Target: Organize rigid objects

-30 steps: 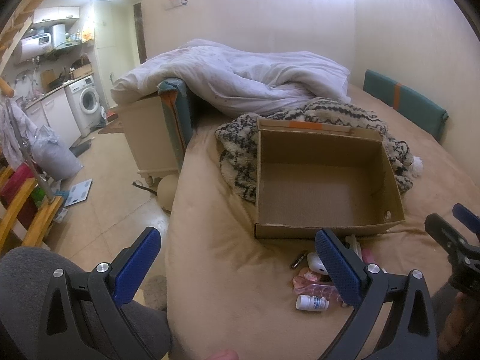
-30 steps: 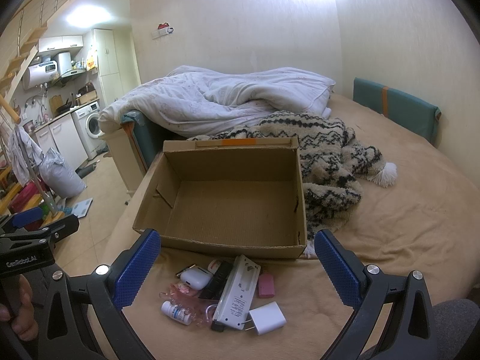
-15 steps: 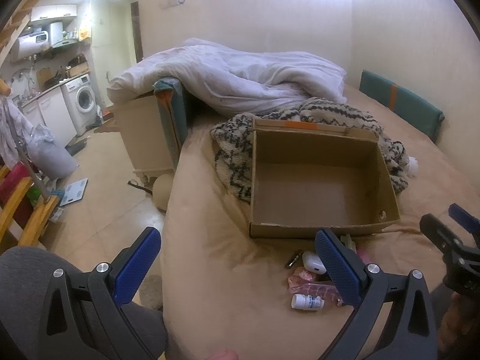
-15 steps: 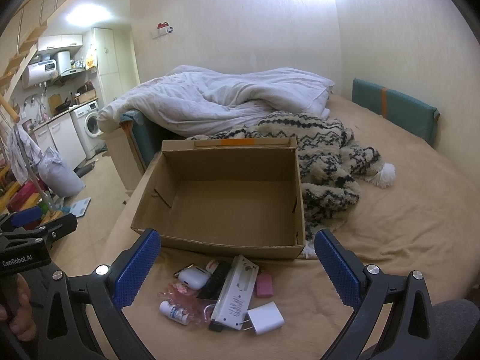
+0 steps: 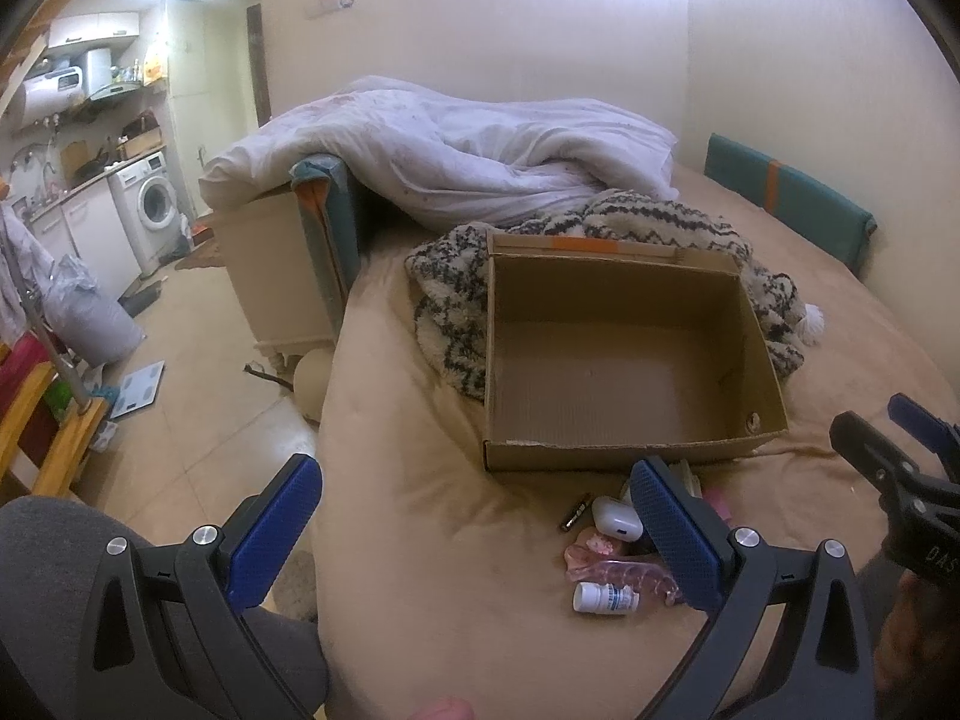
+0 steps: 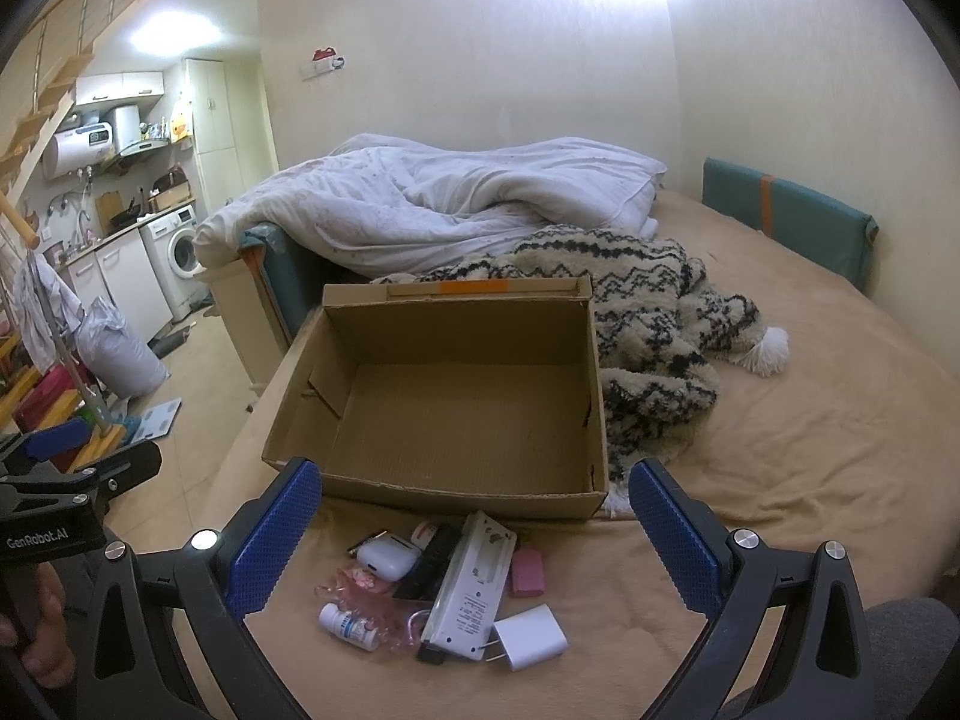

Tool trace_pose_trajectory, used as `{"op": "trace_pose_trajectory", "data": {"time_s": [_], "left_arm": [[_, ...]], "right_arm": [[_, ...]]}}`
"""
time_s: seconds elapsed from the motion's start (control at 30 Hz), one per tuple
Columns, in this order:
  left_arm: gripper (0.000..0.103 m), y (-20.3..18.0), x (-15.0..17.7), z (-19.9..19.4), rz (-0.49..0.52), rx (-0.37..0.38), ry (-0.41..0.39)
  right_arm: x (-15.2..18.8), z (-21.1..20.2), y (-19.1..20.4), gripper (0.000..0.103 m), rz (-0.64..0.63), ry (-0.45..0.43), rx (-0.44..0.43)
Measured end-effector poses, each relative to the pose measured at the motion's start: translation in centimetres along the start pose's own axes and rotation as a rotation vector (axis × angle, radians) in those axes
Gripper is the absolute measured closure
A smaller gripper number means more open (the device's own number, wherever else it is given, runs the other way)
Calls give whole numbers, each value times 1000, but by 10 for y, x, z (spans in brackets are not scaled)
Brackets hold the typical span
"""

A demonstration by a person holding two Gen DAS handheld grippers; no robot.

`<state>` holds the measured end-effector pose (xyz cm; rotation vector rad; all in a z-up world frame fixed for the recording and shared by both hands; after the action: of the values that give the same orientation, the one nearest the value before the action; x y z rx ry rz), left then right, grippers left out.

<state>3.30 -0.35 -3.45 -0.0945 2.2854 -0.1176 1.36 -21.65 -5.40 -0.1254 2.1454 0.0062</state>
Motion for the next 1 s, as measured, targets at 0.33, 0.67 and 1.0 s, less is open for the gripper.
{"op": "trace_pose_trajectory", "data": {"time_s": [0.33, 0.67, 1.0], "left_arm": [[0, 0, 0, 2, -2, -3, 3], [0, 1, 1, 4, -2, -5, 6], [0, 3, 4, 5, -5, -6, 12]], "right_arm": [[0, 0, -1, 0, 0, -1, 0], [0, 1, 1, 0, -1, 0, 0], [0, 1, 1, 0, -2, 1, 1]]}}
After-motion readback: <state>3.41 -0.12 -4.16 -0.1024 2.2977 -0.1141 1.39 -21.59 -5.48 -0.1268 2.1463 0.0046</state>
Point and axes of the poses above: each gripper's, at about its wrist camera, not at the fingertips, and z roughly the way its jaws point, y to its left, x to its underside, the point moved 5 cm from there along z, roughly the way its jaws point, and after that the axes turned 10 degrees about -z, right-handed, at the moved point
